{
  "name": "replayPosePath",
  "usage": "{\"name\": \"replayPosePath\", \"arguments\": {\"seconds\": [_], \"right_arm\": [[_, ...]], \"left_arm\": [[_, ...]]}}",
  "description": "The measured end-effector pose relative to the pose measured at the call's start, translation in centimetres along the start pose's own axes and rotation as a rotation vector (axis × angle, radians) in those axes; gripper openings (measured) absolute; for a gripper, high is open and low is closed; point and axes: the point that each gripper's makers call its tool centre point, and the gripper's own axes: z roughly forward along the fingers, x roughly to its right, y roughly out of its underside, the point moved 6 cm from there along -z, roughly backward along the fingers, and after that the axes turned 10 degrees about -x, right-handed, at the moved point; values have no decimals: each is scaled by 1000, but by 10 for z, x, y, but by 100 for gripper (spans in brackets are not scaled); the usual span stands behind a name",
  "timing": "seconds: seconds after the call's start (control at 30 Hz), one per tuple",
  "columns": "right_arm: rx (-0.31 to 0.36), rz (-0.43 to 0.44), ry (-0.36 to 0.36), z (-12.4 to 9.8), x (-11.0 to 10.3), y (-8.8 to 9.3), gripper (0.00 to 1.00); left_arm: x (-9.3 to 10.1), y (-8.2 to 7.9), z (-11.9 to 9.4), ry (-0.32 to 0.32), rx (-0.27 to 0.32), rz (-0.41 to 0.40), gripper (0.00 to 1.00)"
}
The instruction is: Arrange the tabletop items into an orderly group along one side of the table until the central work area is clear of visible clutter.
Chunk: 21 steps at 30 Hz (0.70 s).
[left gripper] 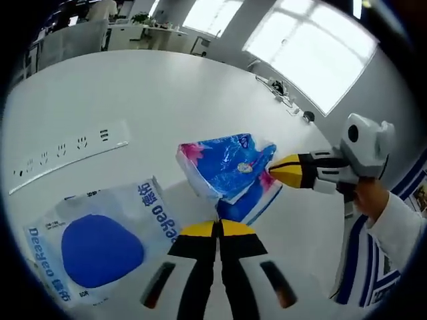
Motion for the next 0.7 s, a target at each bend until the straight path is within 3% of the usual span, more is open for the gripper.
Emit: {"name": "replayPosePath", "arguments": {"seconds": [0.7], "right_arm": [[-22,38,-25,22,11,9,0]], "left_arm": [[-9,-1,16,-29,-18,-70,0]]}}
